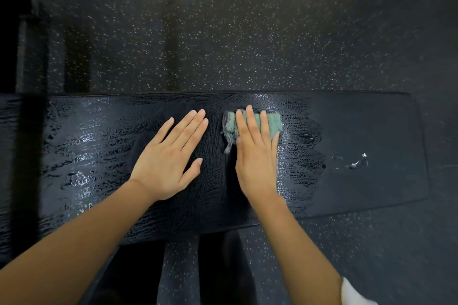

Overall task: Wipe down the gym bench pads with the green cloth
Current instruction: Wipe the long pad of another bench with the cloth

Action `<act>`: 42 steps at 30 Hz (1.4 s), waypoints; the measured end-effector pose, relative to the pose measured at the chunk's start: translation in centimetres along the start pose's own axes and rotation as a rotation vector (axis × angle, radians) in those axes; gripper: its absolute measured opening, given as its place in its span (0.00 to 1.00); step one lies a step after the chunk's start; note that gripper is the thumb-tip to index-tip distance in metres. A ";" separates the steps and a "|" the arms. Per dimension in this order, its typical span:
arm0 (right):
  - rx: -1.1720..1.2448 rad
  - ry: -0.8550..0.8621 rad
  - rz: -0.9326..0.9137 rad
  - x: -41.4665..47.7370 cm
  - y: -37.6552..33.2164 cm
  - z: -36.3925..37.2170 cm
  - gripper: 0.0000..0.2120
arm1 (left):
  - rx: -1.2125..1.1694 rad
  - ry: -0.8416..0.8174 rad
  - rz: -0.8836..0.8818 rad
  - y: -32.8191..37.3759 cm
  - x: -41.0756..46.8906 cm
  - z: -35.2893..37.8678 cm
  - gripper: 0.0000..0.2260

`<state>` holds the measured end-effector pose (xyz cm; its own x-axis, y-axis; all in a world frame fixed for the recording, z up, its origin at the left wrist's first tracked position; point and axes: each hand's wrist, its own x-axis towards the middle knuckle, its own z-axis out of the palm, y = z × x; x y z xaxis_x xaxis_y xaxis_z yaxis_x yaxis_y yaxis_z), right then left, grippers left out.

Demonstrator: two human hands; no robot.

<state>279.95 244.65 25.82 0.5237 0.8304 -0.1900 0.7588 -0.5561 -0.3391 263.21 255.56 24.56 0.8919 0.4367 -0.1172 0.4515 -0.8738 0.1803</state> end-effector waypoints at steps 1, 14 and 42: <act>-0.003 0.002 -0.003 1.1 0.0 -0.3 0.26 | 0.000 0.004 0.000 0.0 0.0 0.0 0.31; 0.002 -0.061 0.010 -1.7 1.3 -1.5 0.26 | 0.004 -0.005 -0.005 0.2 0.0 -0.1 0.30; 0.018 0.054 0.052 -2.7 9.0 -3.1 0.29 | 0.021 -0.036 0.032 6.4 4.6 0.5 0.30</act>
<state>286.51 237.29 26.12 0.5825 0.7974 -0.1576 0.7235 -0.5970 -0.3466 270.15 251.91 24.72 0.9041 0.4011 -0.1472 0.4222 -0.8917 0.1635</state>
